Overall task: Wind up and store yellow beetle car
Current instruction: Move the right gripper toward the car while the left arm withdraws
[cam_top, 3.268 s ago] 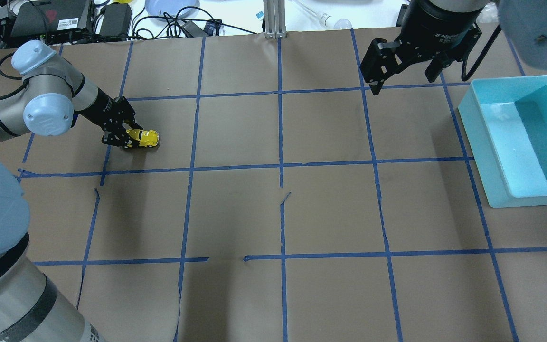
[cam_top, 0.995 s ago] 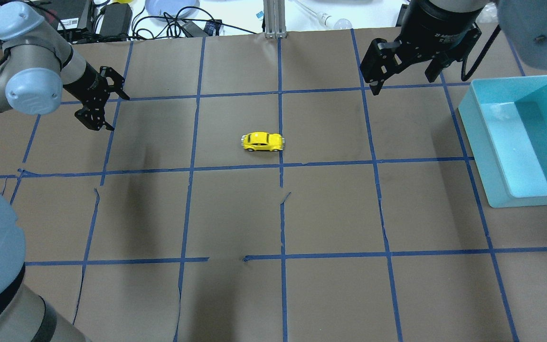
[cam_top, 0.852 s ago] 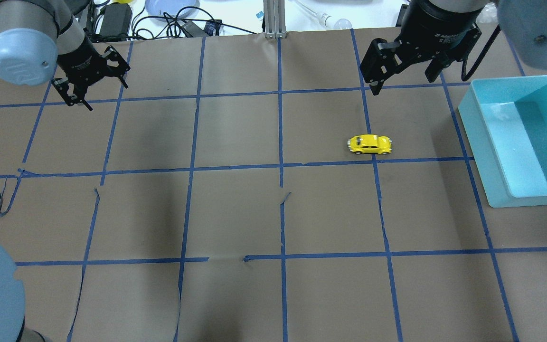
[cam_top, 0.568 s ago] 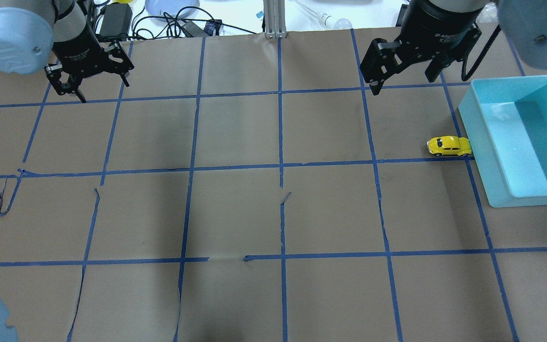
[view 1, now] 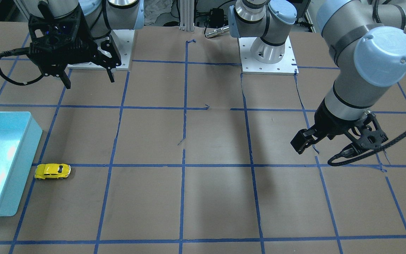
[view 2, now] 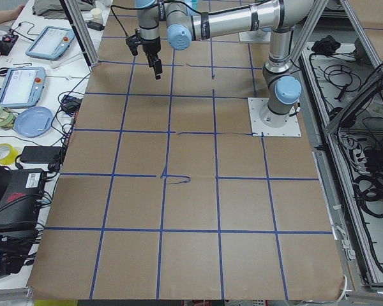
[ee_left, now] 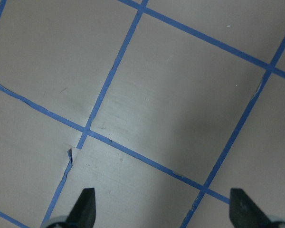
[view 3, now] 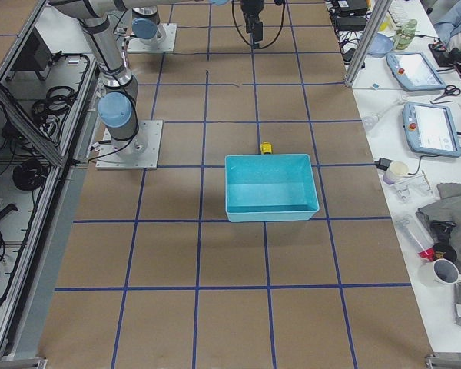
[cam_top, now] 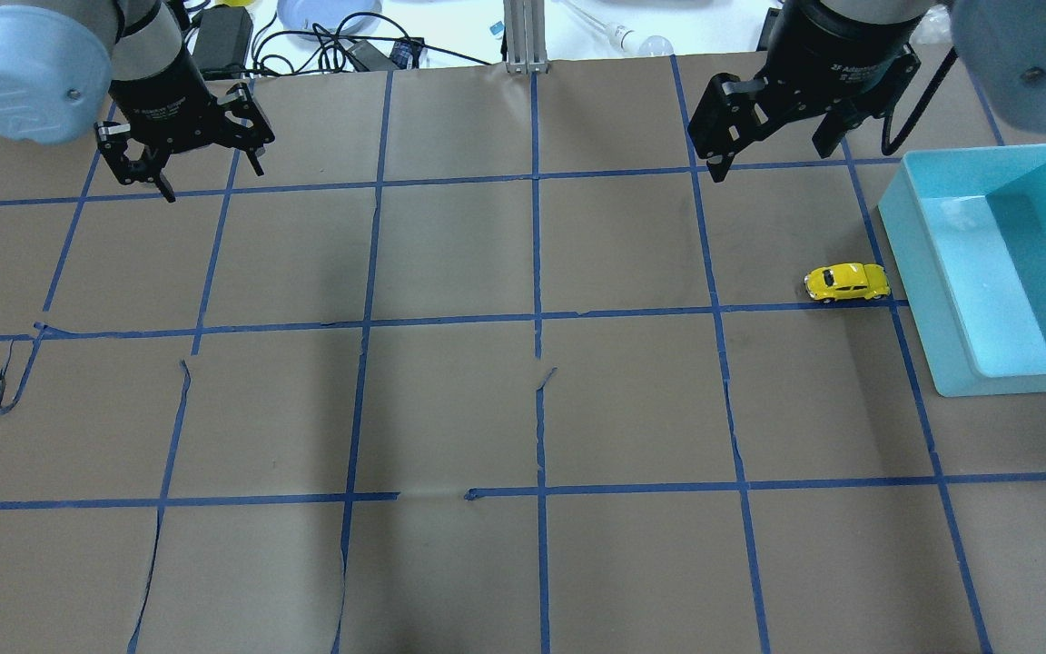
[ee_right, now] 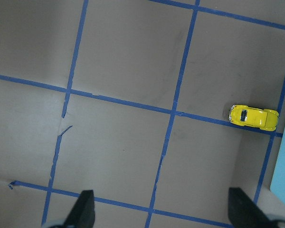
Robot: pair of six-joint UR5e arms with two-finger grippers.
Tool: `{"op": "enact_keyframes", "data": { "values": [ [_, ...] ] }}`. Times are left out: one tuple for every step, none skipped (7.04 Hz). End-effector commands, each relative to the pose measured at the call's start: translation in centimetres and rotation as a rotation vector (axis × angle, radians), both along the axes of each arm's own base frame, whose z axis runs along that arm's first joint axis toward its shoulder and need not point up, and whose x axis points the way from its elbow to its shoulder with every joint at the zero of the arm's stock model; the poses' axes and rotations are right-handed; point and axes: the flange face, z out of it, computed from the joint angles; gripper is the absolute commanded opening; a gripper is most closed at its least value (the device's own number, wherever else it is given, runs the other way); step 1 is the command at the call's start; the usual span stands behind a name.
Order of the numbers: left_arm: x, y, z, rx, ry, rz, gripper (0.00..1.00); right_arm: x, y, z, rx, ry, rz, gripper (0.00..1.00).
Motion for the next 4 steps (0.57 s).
{"op": "enact_keyframes", "data": {
  "values": [
    [-3.6, 1.7, 1.8, -0.031, 0.074, -0.057, 1.00, 0.0, 0.0, 0.0, 0.000, 0.001, -0.001, 1.00],
    [-6.8, 3.6, 2.9, -0.036, 0.140, -0.098, 1.00, -0.1, 0.0, 0.1, -0.003, 0.000, 0.000, 1.00],
    [-8.5, 5.9, 4.1, -0.012, 0.139, -0.133, 1.00, -0.2, -0.4, 0.2, -0.012, 0.003, 0.037, 1.00],
    [-8.3, 6.2, 5.1, -0.033, 0.140, -0.239, 1.00, -2.2, -1.7, -0.1, -0.008, -0.002, 0.067, 1.00]
  ]
}}
